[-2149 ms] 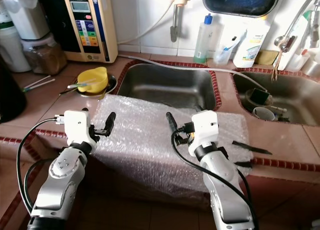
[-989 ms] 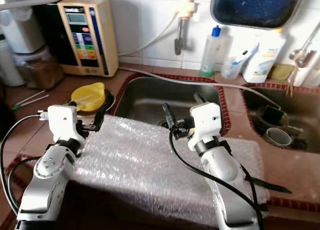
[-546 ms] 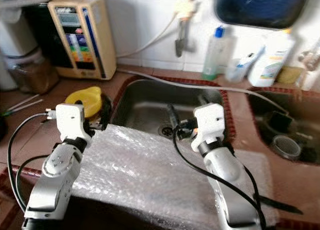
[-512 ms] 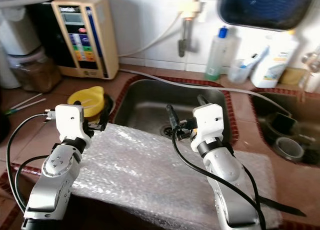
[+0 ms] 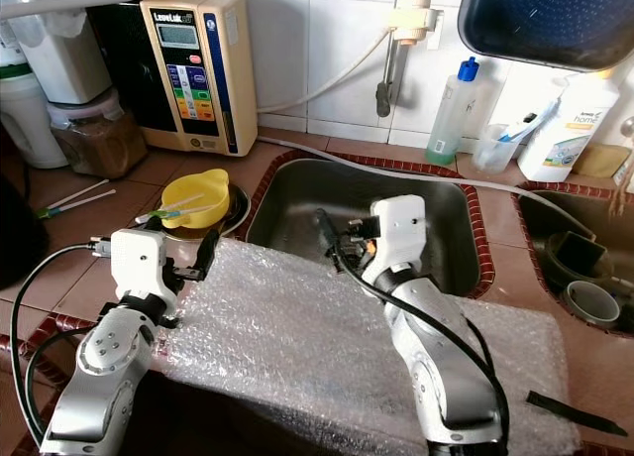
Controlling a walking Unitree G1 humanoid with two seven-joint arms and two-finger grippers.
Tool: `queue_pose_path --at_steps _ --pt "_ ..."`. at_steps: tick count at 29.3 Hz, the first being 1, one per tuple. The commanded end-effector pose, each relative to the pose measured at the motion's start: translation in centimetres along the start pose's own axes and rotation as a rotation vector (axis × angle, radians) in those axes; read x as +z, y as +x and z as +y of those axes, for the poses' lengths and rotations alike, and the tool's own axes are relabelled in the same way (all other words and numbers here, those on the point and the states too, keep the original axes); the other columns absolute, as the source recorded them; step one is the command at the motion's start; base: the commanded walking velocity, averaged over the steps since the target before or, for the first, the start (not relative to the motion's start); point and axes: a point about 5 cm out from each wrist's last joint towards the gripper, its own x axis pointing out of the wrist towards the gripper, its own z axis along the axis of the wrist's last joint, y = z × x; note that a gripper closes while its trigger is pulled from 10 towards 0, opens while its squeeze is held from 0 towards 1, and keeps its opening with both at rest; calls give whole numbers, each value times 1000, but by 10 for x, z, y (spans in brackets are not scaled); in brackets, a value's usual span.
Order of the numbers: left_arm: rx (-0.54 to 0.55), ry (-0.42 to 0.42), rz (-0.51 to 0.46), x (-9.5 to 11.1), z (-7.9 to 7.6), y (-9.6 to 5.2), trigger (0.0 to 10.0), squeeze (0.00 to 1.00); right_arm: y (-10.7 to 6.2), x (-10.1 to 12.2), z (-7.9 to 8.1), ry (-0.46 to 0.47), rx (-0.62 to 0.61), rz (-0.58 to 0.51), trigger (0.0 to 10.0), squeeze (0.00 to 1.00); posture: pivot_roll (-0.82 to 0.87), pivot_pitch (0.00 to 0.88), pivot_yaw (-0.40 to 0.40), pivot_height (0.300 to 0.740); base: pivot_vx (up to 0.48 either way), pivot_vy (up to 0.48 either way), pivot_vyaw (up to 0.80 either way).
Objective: Kitchen organization
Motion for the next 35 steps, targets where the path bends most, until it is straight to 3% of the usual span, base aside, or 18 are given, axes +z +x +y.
queue_pose_path --at_steps 1,5,8,9,14,17,25,27,32,35 --pt "42 28 -52 9 5 3 10000 0 -1 6 2 -32 12 -18 10000 0 -5 0 -7 740 0 0 0" --pt "133 35 -84 16 17 6 10000 0 -3 6 2 -65 29 -11 10000 0 -7 0 -6 740 0 0 0" --pt "201 8 -62 15 26 8 10000 0 -6 5 7 67 127 17 10000 0 -7 0 -7 740 0 0 0" --pt "251 -18 -31 10 32 8 10000 0 -10 3 14 63 222 46 10000 0 -8 0 -5 740 0 0 0" --pt "319 -68 22 0 38 5 10000 0 -13 0 16 8 266 75 10000 0 -11 0 -5 740 0 0 0" --pt "327 -79 29 -1 39 6 10000 0 -14 0 15 8 266 83 10000 0 -11 0 -8 740 0 0 0" --pt "279 -266 91 -7 23 19 10000 0 -16 -2 11 -133 222 101 10000 0 -13 0 -6 740 0 0 0" --pt "280 -277 78 -4 20 26 10000 0 -14 1 14 -46 237 84 10000 0 -16 0 -2 740 0 0 0" --pt "286 -327 80 -1 17 34 10000 0 -13 4 12 -68 223 80 10000 0 -20 0 -4 740 0 0 0" --pt "296 -366 95 -2 16 38 10000 0 -14 2 11 -10 227 107 10000 0 -22 0 -2 740 0 0 0"
